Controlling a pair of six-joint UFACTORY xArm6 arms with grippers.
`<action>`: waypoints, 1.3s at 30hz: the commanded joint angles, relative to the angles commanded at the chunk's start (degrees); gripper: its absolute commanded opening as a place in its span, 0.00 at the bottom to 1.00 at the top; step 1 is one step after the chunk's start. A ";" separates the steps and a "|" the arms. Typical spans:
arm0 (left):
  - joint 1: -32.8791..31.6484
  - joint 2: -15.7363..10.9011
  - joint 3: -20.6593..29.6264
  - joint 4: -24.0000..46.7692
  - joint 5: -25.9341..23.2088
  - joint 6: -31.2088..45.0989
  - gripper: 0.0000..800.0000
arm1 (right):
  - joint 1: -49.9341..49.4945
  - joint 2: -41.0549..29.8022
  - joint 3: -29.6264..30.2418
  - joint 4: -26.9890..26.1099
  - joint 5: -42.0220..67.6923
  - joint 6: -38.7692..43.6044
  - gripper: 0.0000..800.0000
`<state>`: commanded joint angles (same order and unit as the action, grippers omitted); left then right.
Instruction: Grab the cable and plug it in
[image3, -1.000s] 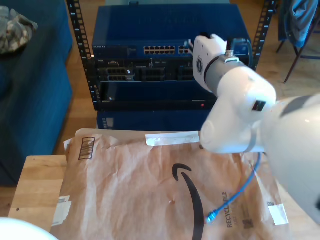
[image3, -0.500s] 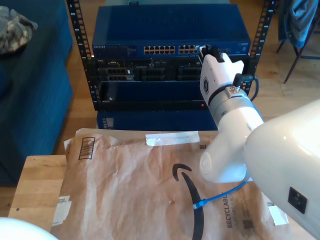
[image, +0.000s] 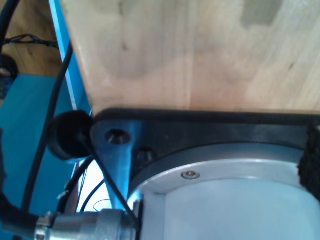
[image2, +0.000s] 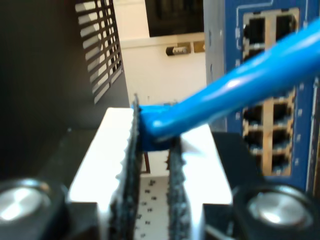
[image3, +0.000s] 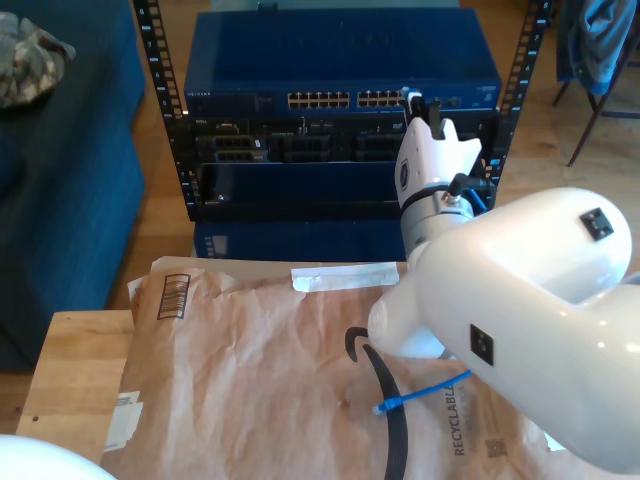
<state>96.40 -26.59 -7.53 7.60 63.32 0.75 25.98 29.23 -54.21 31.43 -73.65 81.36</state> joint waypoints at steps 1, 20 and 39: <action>0.00 0.00 0.00 0.00 0.00 0.00 1.00 | 0.35 0.53 -0.62 0.62 -0.35 -1.14 0.00; 0.00 0.00 0.00 -0.09 0.00 0.00 1.00 | 1.67 8.18 -8.88 3.96 -0.70 -1.93 0.00; 0.00 0.00 0.00 0.00 0.00 0.00 1.00 | -0.44 12.13 -13.54 3.87 -0.53 -1.93 0.00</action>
<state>96.40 -26.59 -7.53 7.60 63.32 0.75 25.54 41.36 -67.75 35.30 -74.18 79.43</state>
